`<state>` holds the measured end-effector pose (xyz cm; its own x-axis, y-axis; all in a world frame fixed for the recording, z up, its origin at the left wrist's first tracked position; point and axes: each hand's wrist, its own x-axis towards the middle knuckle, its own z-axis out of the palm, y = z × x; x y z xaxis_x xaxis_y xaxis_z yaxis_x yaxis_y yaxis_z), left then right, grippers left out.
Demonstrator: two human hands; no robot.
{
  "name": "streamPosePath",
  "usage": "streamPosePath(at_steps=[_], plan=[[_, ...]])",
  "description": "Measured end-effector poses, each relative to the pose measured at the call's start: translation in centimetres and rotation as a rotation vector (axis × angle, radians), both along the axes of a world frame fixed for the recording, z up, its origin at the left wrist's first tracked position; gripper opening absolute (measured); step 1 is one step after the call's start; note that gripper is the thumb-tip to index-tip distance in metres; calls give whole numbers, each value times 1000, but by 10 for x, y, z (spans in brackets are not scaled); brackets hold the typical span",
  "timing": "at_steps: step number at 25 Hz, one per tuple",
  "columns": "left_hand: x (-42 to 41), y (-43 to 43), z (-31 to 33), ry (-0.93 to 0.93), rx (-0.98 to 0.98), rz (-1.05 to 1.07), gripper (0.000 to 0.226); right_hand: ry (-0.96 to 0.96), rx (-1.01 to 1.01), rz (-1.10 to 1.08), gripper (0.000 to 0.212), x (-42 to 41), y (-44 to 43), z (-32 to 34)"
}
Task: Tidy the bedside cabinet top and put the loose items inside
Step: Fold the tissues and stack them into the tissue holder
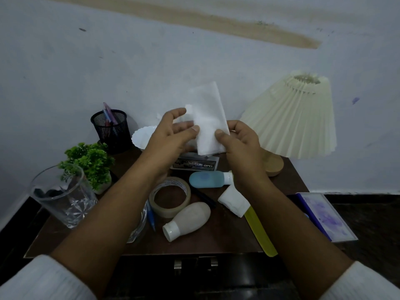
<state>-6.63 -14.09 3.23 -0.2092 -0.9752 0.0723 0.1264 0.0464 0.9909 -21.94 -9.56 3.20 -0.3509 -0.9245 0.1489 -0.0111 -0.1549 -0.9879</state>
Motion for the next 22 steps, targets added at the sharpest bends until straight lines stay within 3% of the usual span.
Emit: streamPosePath(at_steps=[2,5,10,16,22], plan=[[-2,2,2,38,56,-59,40,-21,35,76,16,1,2,1],[0,4,4,49,-14,-16,28,89,-8,61,12,5,5,3],[7,7,5,-146,-177,-12,33,262,-74,-51,23,2,7,1],[9,14,9,-92,-88,-71,25,299,-128,-106,20,0,9,0],[15,19,7,-203,-224,-25,32,525,-49,147,24,-5,20,10]])
